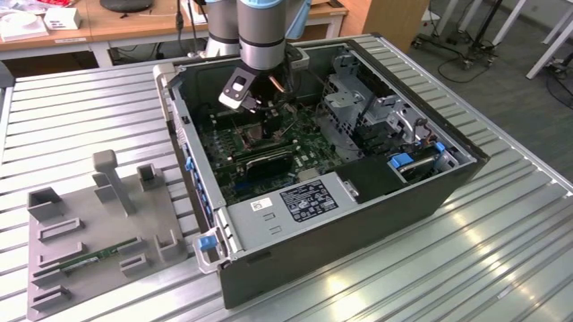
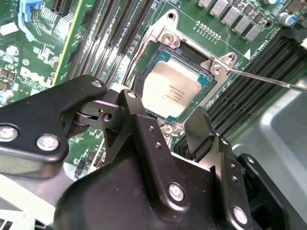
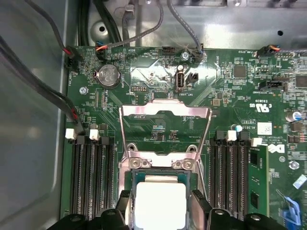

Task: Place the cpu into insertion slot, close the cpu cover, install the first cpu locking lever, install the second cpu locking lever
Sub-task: 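Place the cpu into insertion slot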

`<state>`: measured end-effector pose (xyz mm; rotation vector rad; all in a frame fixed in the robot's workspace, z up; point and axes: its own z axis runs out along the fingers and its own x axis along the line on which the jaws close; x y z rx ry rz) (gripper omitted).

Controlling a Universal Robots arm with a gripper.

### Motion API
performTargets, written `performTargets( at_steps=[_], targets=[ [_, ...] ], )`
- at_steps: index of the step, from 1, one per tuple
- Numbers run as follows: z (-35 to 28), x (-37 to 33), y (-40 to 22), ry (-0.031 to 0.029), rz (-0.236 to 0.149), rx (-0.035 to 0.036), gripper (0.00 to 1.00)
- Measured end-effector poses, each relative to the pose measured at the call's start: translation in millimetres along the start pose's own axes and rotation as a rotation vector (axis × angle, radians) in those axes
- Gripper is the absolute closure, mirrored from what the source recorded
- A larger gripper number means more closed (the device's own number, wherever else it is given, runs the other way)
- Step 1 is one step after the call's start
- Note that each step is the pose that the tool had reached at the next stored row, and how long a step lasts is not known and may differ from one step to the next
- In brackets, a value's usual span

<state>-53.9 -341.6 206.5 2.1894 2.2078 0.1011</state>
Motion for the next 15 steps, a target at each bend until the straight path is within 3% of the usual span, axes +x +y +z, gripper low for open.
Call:
performTargets(
  at_steps=[4,15],
  targets=[
    [-4.6,0.1,0.3,-0.0001,0.0,0.0001,0.39],
    [-5.2,0.1,0.4,0.0,0.0,0.0,0.4]
  ],
)
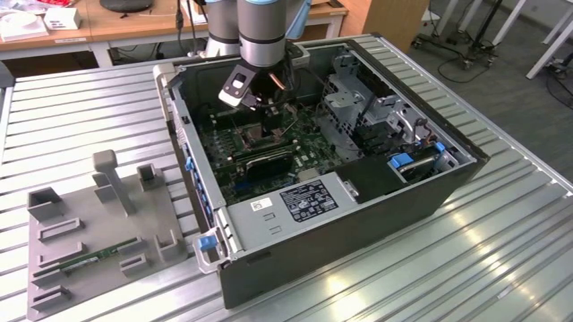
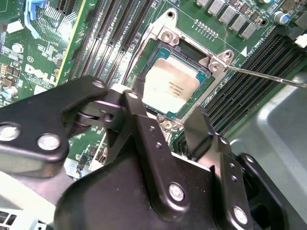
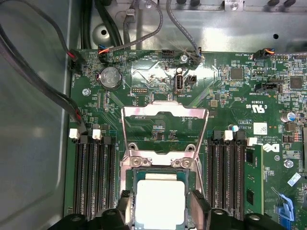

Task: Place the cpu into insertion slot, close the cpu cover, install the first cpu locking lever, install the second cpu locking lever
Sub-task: 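Place the cpu into insertion slot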

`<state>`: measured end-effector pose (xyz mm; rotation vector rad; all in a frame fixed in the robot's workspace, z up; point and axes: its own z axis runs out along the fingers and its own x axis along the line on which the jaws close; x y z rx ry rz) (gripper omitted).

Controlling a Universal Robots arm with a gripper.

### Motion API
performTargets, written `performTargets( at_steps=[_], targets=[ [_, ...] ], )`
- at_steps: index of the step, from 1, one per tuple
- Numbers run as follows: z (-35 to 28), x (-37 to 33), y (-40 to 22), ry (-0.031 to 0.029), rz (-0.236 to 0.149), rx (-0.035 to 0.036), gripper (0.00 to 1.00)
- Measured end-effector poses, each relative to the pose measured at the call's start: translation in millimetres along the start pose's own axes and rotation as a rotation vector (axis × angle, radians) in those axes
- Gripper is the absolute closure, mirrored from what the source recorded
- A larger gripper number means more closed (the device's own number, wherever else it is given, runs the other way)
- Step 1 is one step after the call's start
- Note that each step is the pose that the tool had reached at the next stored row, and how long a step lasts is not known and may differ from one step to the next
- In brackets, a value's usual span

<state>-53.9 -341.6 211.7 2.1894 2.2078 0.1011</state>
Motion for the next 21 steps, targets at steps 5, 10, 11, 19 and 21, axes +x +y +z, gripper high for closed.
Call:
performTargets(
  at_steps=[5,10,11,19,21],
  targets=[
    [-0.1,0.0,0.0,0.0,0.0,0.0,0.59],
    [-0.3,0.0,0.0,0.0,0.0,0.0,0.82],
    [-0.3,0.0,0.0,-0.0001,0.0,0.0,0.82],
    [-0.5,0.0,0.0,-0.0001,0.0,0.0,0.89],
    [-0.5,0.0,0.0,0.0,0.0,0.0,0.89]
  ],
)
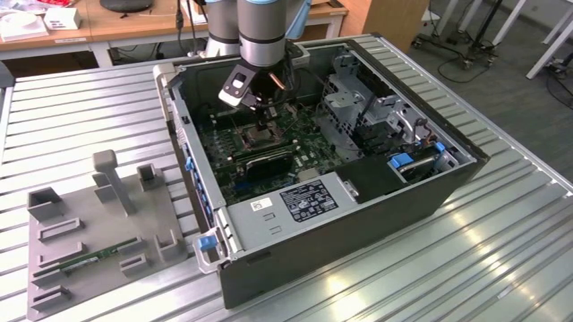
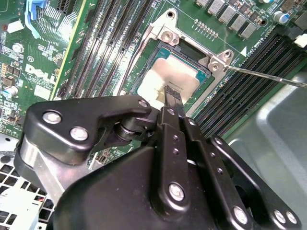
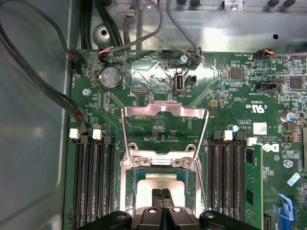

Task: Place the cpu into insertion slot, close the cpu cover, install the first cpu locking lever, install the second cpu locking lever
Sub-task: 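Place the cpu into insertion slot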

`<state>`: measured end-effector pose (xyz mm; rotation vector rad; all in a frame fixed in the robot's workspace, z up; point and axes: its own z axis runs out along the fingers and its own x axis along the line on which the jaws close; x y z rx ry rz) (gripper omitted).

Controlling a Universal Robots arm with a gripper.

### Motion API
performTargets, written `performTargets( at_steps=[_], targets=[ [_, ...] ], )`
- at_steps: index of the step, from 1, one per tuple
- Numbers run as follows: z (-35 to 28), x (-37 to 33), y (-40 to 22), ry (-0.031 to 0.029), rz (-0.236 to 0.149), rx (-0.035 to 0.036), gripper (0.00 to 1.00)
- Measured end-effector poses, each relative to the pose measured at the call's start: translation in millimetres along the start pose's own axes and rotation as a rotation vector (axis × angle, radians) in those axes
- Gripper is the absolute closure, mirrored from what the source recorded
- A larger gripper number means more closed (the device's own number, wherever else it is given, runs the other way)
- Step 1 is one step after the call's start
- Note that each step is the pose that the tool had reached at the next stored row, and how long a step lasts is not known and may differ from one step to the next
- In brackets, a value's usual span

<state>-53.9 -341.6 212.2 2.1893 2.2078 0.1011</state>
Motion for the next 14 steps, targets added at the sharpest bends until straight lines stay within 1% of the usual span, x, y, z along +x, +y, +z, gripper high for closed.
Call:
performTargets(
  at_steps=[4,5,6,8,9,14],
  targets=[
    [-0.1,0.0,0.0,0.0001,0.0,0.0007,0.89],
    [0.0,0.0,0.0,0.0001,0.0,0.0063,0.89],
    [0.0,0.0,0.0,0.0,0.0,0.0145,0.89],
    [0.3,0.0,0.1,0.0002,0.001,0.0348,0.89],
    [0.2,0.0,0.1,0.0001,0.001,0.0382,0.89],
    [0.3,0.0,0.1,0.0002,0.001,0.0398,0.89]
  ],
)
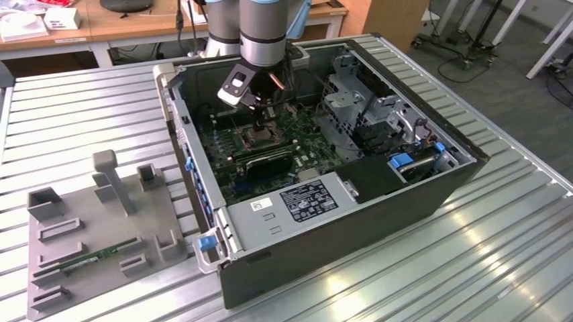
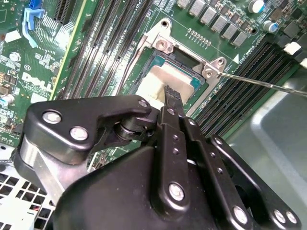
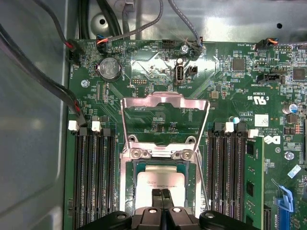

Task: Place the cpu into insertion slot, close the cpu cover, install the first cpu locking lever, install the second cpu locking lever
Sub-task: 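Place the cpu into insertion slot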

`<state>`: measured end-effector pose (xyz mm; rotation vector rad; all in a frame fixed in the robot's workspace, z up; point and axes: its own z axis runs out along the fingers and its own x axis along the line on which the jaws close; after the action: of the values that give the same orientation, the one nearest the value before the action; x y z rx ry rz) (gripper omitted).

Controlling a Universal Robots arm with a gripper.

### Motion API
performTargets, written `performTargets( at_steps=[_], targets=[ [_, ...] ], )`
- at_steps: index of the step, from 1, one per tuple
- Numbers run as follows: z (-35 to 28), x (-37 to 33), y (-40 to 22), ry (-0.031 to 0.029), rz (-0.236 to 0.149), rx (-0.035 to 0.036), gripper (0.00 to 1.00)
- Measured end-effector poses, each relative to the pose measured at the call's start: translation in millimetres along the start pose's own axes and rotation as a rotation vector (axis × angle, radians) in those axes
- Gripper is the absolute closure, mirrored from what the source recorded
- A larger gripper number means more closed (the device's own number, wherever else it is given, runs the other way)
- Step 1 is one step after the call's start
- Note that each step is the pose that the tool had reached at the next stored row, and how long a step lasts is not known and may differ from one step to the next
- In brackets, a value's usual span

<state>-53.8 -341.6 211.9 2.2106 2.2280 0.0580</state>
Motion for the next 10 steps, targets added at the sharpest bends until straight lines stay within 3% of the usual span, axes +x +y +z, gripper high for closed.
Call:
performTargets(
  at_steps=[10],
  targets=[
    [9.1,-0.3,-0.3,-0.0003,0.0,0.0001,0.89]
  ],
)
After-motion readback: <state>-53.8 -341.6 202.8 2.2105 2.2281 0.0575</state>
